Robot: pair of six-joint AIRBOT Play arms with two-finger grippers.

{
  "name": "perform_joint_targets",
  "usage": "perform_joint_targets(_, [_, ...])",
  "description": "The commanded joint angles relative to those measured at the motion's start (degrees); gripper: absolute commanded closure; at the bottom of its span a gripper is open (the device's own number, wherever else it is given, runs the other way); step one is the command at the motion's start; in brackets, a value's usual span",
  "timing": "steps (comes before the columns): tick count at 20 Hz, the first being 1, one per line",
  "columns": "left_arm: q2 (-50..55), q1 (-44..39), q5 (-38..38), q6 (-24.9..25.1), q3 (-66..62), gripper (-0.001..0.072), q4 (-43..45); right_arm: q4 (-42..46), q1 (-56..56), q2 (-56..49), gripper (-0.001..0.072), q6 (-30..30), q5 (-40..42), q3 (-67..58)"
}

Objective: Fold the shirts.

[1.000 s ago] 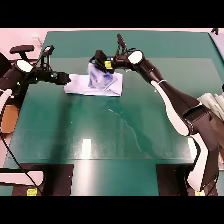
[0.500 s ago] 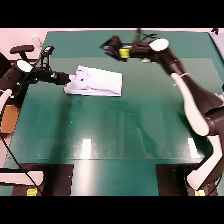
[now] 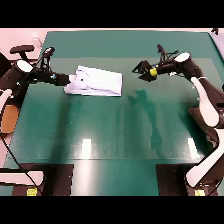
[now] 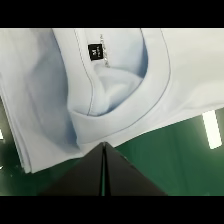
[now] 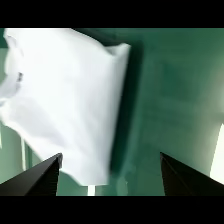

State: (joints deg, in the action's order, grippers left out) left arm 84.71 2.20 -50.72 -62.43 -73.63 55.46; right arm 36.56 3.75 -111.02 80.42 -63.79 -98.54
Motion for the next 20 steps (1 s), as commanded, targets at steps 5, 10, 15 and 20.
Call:
perform_joint_targets(5, [0.0,0.0,-1.2,-0.1,0.0,0.0682,0.1,-5.6,7.0,-14.4,-0.0006,-0.2,-1.2,-12.7])
perform_joint_targets(10, [0.0,0.0,-3.9,-0.1,0.0,0.0681,0.1,-5.7,13.1,-19.0,-0.0001,3.2,2.1,-18.3])
perform_joint_targets(15, [0.0,0.0,-7.1,-1.0,0.0,0.0681,-0.5,-9.3,15.9,-19.3,0.0508,3.6,4.9,-18.1])
perform_joint_targets(20, [-1.9,0.0,-12.3,-2.7,0.0,0.0681,-4.6,-20.0,15.8,-15.7,0.0689,0.9,6.1,-18.2])
